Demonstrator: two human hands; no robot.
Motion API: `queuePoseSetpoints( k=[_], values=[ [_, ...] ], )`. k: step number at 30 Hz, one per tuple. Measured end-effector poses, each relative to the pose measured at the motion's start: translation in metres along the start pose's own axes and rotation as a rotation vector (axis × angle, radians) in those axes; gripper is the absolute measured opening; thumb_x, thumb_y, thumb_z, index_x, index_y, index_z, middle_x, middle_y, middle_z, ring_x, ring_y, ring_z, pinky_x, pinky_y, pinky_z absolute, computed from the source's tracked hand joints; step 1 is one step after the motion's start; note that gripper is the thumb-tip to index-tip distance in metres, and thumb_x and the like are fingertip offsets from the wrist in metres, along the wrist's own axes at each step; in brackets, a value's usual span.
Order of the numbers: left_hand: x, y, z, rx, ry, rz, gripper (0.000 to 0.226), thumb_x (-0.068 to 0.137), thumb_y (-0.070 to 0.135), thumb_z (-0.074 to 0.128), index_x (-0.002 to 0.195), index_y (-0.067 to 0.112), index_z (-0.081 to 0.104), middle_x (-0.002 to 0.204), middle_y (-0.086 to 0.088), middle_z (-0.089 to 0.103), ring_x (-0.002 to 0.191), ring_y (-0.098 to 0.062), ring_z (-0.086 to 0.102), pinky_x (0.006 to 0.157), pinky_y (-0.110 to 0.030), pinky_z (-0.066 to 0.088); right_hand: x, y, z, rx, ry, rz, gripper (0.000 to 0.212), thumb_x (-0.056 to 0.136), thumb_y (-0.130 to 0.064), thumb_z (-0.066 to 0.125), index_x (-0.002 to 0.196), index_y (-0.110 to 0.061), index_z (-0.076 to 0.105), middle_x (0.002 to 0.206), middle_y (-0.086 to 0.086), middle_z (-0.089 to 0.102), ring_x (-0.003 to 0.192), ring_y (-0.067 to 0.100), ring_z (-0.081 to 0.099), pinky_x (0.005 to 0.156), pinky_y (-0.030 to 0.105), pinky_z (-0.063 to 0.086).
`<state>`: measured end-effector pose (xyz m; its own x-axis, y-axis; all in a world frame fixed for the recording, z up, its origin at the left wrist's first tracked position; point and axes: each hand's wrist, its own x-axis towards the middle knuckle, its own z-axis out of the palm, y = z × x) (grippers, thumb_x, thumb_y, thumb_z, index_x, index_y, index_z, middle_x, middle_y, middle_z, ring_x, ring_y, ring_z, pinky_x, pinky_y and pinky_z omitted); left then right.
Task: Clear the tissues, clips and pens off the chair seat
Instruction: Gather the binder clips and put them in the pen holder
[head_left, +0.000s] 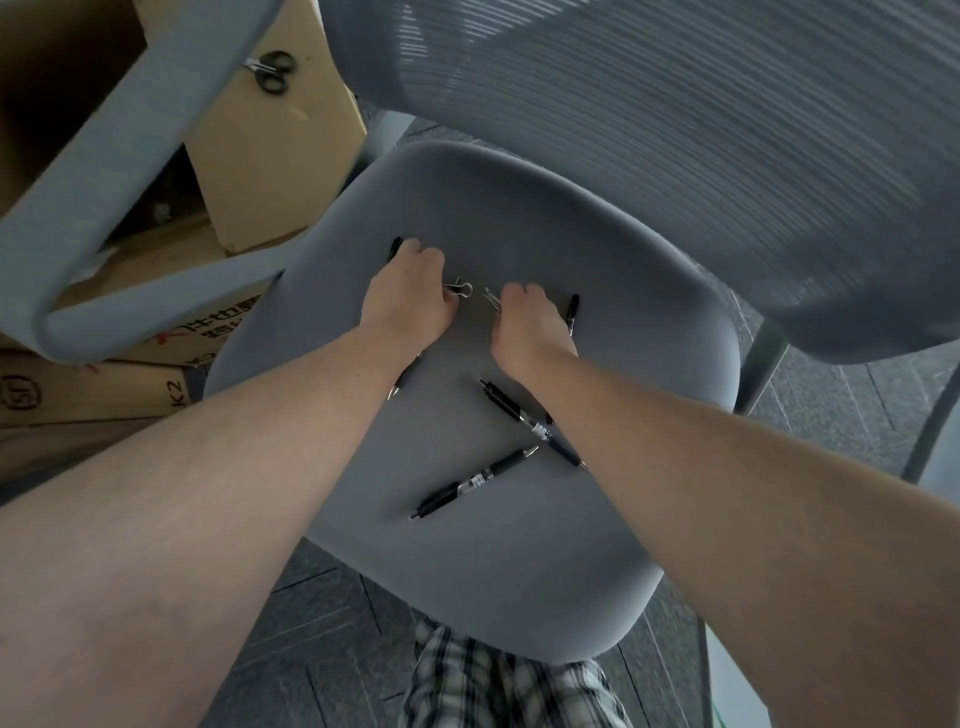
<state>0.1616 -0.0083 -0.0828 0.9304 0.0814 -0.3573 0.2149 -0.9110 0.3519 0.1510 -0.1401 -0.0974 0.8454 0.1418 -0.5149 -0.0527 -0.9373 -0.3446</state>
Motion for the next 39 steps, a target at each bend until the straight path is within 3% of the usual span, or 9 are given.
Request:
queuePoseSetpoints(
  k=[3, 8, 16, 22, 25, 29, 35, 39],
  values=[
    [-0.013, 0.001, -0.012, -0.029, 0.021, -0.026, 0.008, 0.084, 0.009, 0.047, 0.085, 0.001, 0.049, 0.107, -0.022, 0.05, 0.093, -0.041, 0.053, 0.078, -0.043, 0.043, -0.01, 0.001, -0.009, -0.004, -0.018, -0.021, 0.024, 0.094, -0.004, 0.042, 0.116, 0.001, 0.049, 0.123, 0.02, 0.046, 0.115, 0.037, 0.048, 0.079, 0.036, 0.041],
    [-0.04, -0.003, -0.034, -0.001, 0.045, -0.056, 0.019, 0.083, 0.012, 0.051, 0.092, -0.005, 0.053, 0.104, -0.021, 0.051, 0.094, -0.042, 0.054, 0.075, -0.041, 0.042, -0.026, -0.011, -0.037, -0.043, 0.001, -0.08, 0.021, 0.094, -0.004, 0.042, 0.11, 0.002, 0.053, 0.118, 0.02, 0.048, 0.111, 0.038, 0.05, 0.079, 0.037, 0.042],
    [-0.109, -0.028, -0.075, -0.05, 0.092, -0.202, 0.011, 0.085, 0.012, 0.05, 0.077, 0.006, 0.045, 0.089, -0.009, 0.042, 0.087, -0.036, 0.054, 0.068, -0.038, 0.04, -0.061, -0.064, -0.068, -0.174, -0.046, -0.244, 0.019, 0.094, -0.006, 0.042, 0.107, 0.001, 0.054, 0.116, 0.017, 0.049, 0.107, 0.035, 0.052, 0.078, 0.037, 0.043],
    [-0.186, -0.069, -0.117, -0.016, 0.103, -0.312, 0.008, 0.089, 0.015, 0.047, 0.084, 0.01, 0.046, 0.1, -0.01, 0.048, 0.084, -0.026, 0.051, 0.071, -0.035, 0.041, -0.104, -0.126, -0.068, -0.291, -0.078, -0.431, 0.022, 0.096, -0.014, 0.042, 0.109, -0.002, 0.055, 0.117, 0.015, 0.049, 0.108, 0.035, 0.054, 0.082, 0.038, 0.044],
    [-0.236, -0.088, -0.137, -0.014, 0.178, -0.399, 0.012, 0.09, 0.015, 0.048, 0.081, 0.012, 0.041, 0.093, -0.007, 0.043, 0.083, -0.026, 0.051, 0.069, -0.034, 0.039, -0.135, -0.162, -0.064, -0.338, -0.101, -0.537, 0.022, 0.095, -0.013, 0.043, 0.108, -0.001, 0.056, 0.116, 0.016, 0.051, 0.107, 0.036, 0.055, 0.08, 0.038, 0.045],
    [-0.314, -0.111, -0.158, -0.024, 0.258, -0.492, 0.011, 0.09, 0.017, 0.05, 0.083, 0.011, 0.045, 0.087, -0.004, 0.04, 0.079, -0.025, 0.052, 0.067, -0.033, 0.041, -0.191, -0.214, -0.053, -0.407, -0.133, -0.688, 0.012, 0.094, -0.01, 0.043, 0.09, -0.008, 0.053, 0.101, 0.014, 0.051, 0.097, 0.034, 0.057, 0.07, 0.034, 0.042],
    [-0.459, -0.139, -0.176, 0.0, 0.323, -0.588, 0.011, 0.091, 0.019, 0.05, 0.087, 0.009, 0.048, 0.086, -0.003, 0.041, 0.076, -0.022, 0.051, 0.067, -0.03, 0.041, -0.315, -0.279, -0.018, -0.42, -0.138, -0.853, 0.019, 0.093, -0.011, 0.046, 0.102, -0.003, 0.061, 0.088, 0.01, 0.05, 0.088, 0.031, 0.057, 0.069, 0.034, 0.041],
    [-0.572, -0.151, -0.176, -0.045, 0.403, -0.695, 0.014, 0.091, 0.017, 0.048, 0.08, 0.012, 0.041, 0.085, -0.003, 0.04, 0.073, -0.022, 0.046, 0.066, -0.031, 0.037, -0.408, -0.312, 0.017, -0.488, -0.141, -0.989, 0.011, 0.092, -0.012, 0.046, 0.086, -0.008, 0.054, 0.091, 0.01, 0.053, 0.08, 0.027, 0.054, 0.066, 0.034, 0.044]
  ],
)
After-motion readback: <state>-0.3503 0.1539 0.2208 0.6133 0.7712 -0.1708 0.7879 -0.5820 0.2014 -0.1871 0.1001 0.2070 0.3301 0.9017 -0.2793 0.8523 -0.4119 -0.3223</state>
